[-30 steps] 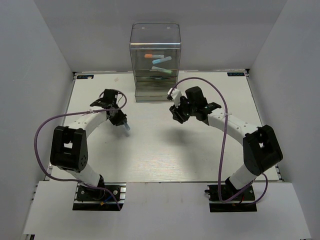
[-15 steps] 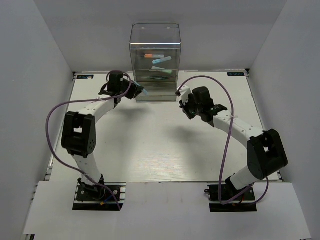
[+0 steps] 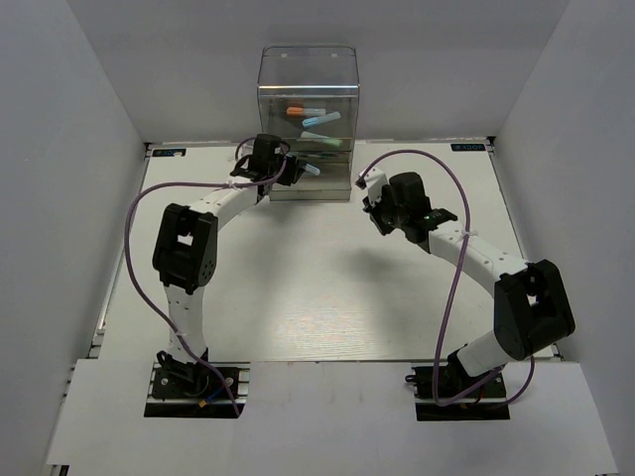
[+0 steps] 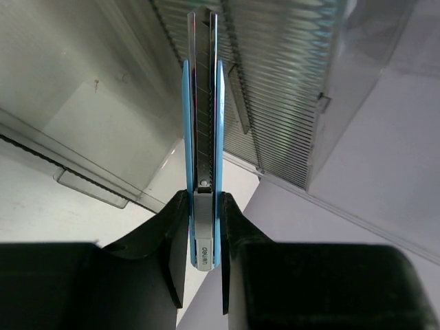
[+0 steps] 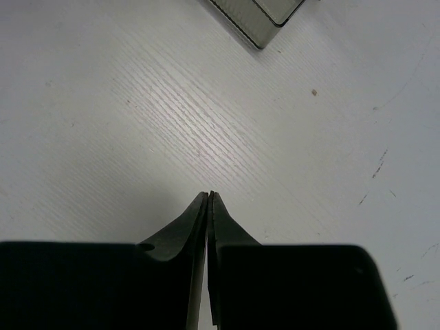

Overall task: Sort the stationery into containers
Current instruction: Place the stationery in the drawer, then reset both arms

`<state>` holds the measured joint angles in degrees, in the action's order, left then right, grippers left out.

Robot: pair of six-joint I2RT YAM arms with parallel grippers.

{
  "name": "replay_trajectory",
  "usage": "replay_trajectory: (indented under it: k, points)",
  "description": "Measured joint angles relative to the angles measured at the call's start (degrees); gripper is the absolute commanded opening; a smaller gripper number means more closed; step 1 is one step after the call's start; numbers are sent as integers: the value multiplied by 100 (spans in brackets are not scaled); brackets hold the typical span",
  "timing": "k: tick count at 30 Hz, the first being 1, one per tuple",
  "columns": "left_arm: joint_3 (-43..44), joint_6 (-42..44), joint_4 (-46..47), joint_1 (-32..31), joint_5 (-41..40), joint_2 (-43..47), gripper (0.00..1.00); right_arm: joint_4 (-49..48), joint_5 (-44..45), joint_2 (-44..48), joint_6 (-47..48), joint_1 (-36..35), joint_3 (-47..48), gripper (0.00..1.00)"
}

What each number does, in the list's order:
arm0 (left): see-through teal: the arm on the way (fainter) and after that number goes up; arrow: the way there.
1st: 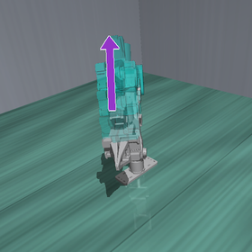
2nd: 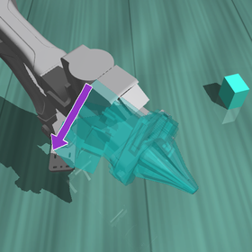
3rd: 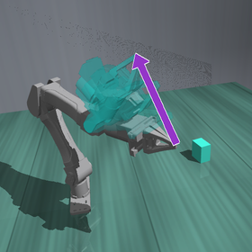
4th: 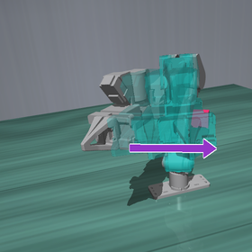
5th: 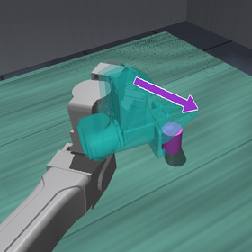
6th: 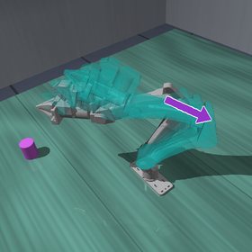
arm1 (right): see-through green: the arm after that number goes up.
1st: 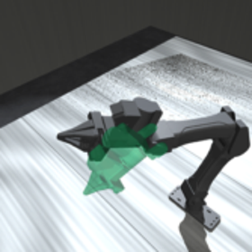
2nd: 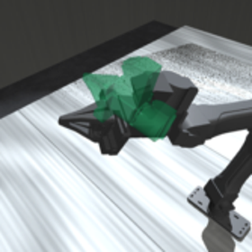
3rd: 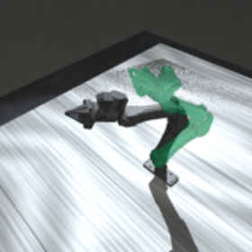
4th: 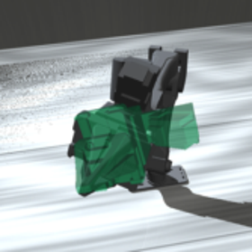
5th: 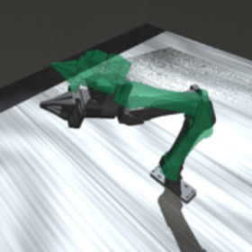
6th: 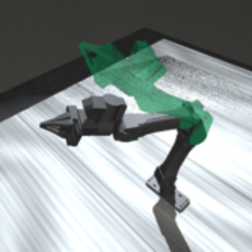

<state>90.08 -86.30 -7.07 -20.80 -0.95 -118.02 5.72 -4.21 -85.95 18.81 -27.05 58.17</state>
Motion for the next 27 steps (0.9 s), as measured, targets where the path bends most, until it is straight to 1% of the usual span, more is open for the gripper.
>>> replay_trajectory:
  k: [1,2,5,6,7,9,15,17,18,19,21,22,23,24,25,26,27]
  points:
    - [55,-74,-50,-37,-72,-44,17,4,2,0,0,7,0,10]
    - [157,-129,-116,-70,-127,-118,32,2,0,0,0,13,0,11]
    - [549,-225,-341,-142,-280,-426,52,2,0,0,-2,46,0,15]
    - [625,-249,-387,-157,-315,-496,60,2,2,0,0,59,0,15]
    - [664,-273,-424,-168,-341,-540,62,2,-2,0,0,72,0,16]
    - [673,-315,-509,-181,-409,-570,66,2,0,0,0,92,0,16]
    - [673,-358,-540,-184,-466,-586,66,7,-4,22,-2,131,-2,19]
    - [627,-326,-439,-181,-437,-575,66,9,-11,42,-13,142,-2,24]
    - [575,-284,-398,-177,-396,-551,68,11,-26,55,-24,149,-2,27]
    - [492,-201,-358,-177,-352,-514,70,15,-42,74,-35,157,-2,33]
    - [149,61,-184,-177,-116,-315,73,24,-66,120,-59,173,-2,40]
    - [-103,199,-85,-170,11,-160,77,28,-81,149,-66,181,-2,42]
    - [-417,396,15,-153,153,61,78,37,-92,177,-70,184,-2,49]
    - [-774,592,118,-142,282,330,80,52,-96,203,-85,186,-2,52]
    - [-1180,787,245,-140,369,643,81,55,-101,225,-87,186,-2,57]
    - [-1635,1025,295,-133,448,1040,85,57,-103,247,-103,188,-2,65]
    - [-2079,1281,358,-129,514,1471,87,61,-101,264,-131,188,-2,68]
